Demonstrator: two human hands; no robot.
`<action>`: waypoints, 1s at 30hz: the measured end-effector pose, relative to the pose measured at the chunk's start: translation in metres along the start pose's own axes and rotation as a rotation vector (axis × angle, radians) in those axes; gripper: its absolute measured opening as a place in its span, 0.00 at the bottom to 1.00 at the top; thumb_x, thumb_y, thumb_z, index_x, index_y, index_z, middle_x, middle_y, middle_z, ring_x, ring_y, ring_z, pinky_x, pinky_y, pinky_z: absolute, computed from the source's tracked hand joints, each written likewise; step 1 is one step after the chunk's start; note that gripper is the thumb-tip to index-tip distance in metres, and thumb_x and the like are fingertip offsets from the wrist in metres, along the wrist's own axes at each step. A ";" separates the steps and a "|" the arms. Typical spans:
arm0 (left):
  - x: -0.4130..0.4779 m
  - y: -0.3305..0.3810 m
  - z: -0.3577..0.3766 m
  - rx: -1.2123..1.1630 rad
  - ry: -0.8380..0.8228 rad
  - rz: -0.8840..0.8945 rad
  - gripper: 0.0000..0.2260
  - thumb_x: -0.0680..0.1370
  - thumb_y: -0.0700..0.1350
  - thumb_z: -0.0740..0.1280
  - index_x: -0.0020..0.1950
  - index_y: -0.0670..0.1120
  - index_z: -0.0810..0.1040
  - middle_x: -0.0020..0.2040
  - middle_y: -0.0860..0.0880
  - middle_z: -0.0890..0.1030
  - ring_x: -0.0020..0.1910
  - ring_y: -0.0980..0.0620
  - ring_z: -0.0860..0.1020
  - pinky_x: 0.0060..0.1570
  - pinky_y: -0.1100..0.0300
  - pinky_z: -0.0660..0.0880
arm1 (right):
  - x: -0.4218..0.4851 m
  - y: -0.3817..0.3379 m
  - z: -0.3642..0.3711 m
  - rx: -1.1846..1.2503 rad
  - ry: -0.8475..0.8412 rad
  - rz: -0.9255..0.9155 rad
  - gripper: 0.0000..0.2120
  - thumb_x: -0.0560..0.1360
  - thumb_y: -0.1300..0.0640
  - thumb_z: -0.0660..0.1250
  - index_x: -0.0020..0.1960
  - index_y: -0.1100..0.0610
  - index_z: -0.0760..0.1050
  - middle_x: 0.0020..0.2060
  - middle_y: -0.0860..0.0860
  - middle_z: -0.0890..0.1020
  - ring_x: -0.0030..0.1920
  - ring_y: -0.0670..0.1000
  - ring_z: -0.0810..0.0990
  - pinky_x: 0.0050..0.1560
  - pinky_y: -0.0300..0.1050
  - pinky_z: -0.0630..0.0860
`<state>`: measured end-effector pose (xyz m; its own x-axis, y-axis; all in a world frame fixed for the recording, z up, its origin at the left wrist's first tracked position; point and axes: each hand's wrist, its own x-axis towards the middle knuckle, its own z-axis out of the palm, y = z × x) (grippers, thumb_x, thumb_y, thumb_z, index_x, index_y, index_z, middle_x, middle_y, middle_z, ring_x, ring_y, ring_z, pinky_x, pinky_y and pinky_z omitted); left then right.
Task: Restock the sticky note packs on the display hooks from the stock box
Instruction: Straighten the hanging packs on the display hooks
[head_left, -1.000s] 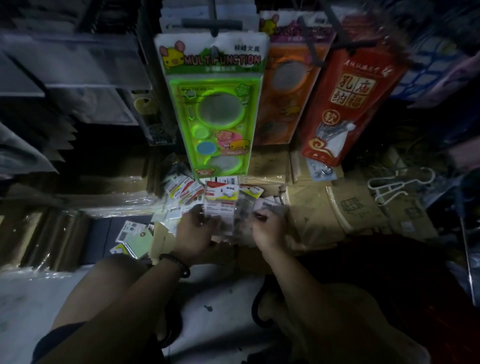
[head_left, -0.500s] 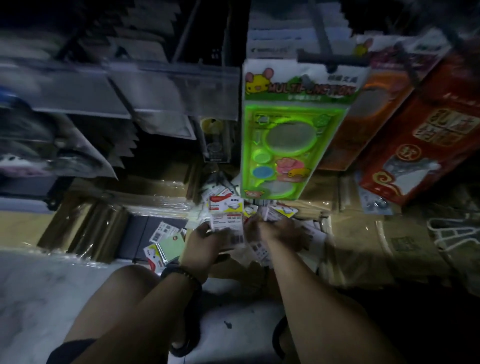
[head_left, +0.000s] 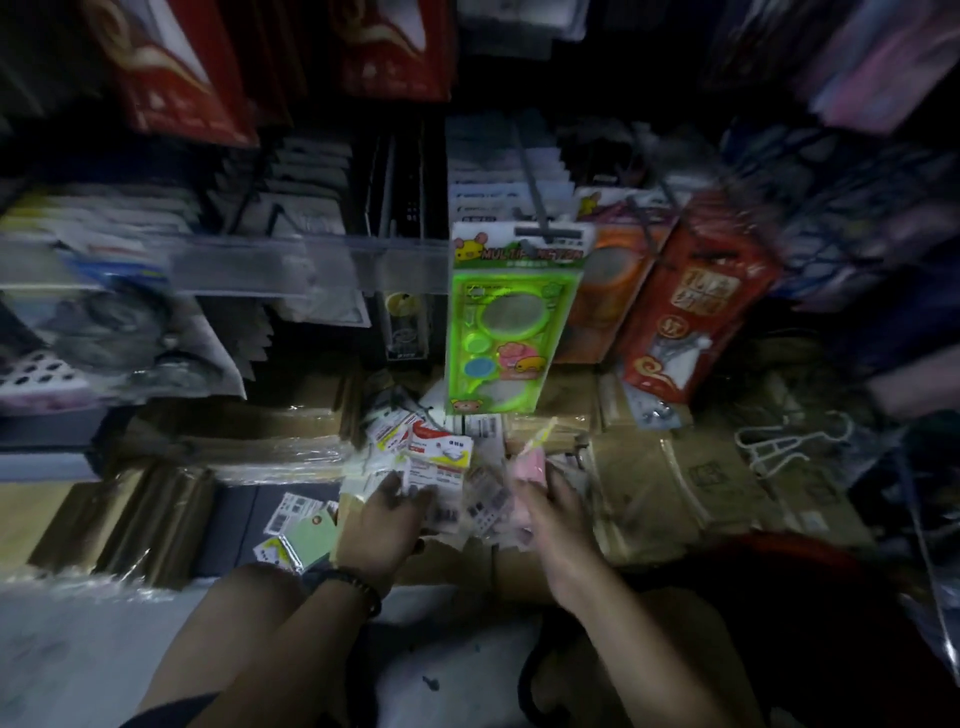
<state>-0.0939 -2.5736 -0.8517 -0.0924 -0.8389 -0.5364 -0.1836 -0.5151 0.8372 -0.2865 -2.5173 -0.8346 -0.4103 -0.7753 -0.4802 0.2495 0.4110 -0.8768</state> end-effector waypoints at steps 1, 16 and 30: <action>-0.008 0.001 0.001 -0.023 -0.037 0.005 0.22 0.71 0.64 0.73 0.60 0.55 0.82 0.51 0.48 0.89 0.48 0.45 0.87 0.45 0.47 0.83 | -0.011 -0.001 -0.005 0.009 0.022 -0.027 0.11 0.82 0.53 0.71 0.63 0.45 0.80 0.56 0.49 0.86 0.51 0.49 0.85 0.44 0.46 0.79; -0.157 0.080 -0.014 -0.666 -0.619 0.083 0.25 0.88 0.58 0.53 0.81 0.47 0.70 0.78 0.38 0.73 0.70 0.40 0.78 0.61 0.50 0.82 | -0.133 -0.080 -0.012 -0.032 -0.108 -0.429 0.10 0.86 0.58 0.64 0.64 0.50 0.80 0.56 0.54 0.88 0.56 0.60 0.87 0.57 0.68 0.83; -0.230 0.171 -0.094 -0.244 -0.122 0.694 0.17 0.82 0.39 0.70 0.68 0.55 0.83 0.38 0.54 0.82 0.29 0.53 0.67 0.28 0.62 0.63 | -0.206 -0.183 0.001 0.126 -0.179 -0.683 0.07 0.83 0.53 0.65 0.60 0.53 0.77 0.52 0.61 0.84 0.52 0.66 0.85 0.45 0.63 0.82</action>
<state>-0.0118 -2.4859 -0.5751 -0.2183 -0.9674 0.1282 0.1779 0.0897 0.9800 -0.2467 -2.4333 -0.5756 -0.3634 -0.9109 0.1956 0.0926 -0.2442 -0.9653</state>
